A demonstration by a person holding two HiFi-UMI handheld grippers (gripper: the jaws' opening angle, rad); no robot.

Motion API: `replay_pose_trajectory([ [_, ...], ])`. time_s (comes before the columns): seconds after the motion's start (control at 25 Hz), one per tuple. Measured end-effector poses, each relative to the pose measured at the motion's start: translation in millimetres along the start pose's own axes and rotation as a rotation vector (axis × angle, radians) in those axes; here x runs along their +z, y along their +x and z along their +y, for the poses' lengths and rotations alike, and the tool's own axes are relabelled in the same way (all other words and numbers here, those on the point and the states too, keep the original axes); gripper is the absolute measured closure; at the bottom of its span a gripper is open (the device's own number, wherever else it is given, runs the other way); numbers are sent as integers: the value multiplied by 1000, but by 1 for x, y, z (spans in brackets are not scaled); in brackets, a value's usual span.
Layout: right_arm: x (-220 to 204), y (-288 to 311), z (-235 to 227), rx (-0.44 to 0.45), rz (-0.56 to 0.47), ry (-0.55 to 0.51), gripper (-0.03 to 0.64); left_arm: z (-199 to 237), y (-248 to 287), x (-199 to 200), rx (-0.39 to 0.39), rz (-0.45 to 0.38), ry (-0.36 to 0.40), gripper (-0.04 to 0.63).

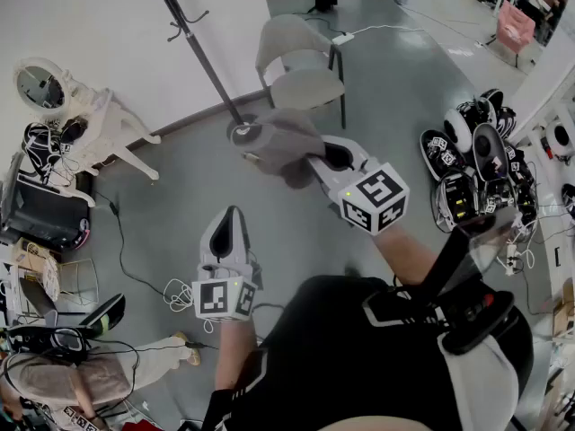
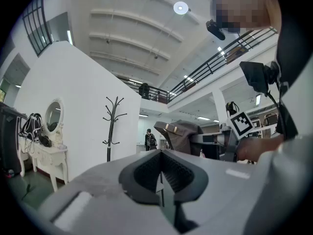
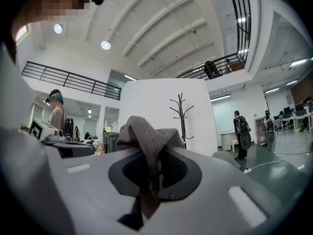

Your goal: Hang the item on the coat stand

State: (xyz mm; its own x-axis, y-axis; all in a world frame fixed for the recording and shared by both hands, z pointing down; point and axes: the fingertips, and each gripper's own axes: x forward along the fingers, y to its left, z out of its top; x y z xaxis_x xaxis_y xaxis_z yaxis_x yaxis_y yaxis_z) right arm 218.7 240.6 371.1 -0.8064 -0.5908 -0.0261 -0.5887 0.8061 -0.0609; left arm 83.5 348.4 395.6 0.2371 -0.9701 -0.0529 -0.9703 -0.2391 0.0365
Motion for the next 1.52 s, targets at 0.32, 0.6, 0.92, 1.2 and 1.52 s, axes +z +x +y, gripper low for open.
replay_pose_trajectory([
  [0.32,5,8,3,18,-2,-18,584,-2,-5,6,-16,-32,16,575],
  [0.6,10,4,4,-11,-34,-31,583,5,-18,3,-15,-38,1,575],
  [0.92,7,13,24,-44,-8,-16,583,27,-46,0,-18,-45,6,575],
  [1.2,7,15,64,-59,-13,-33,583,44,-78,-9,-72,-35,27,575],
  [1.52,10,26,90,-27,-7,-51,583,60,-83,-15,-98,-56,-21,575],
])
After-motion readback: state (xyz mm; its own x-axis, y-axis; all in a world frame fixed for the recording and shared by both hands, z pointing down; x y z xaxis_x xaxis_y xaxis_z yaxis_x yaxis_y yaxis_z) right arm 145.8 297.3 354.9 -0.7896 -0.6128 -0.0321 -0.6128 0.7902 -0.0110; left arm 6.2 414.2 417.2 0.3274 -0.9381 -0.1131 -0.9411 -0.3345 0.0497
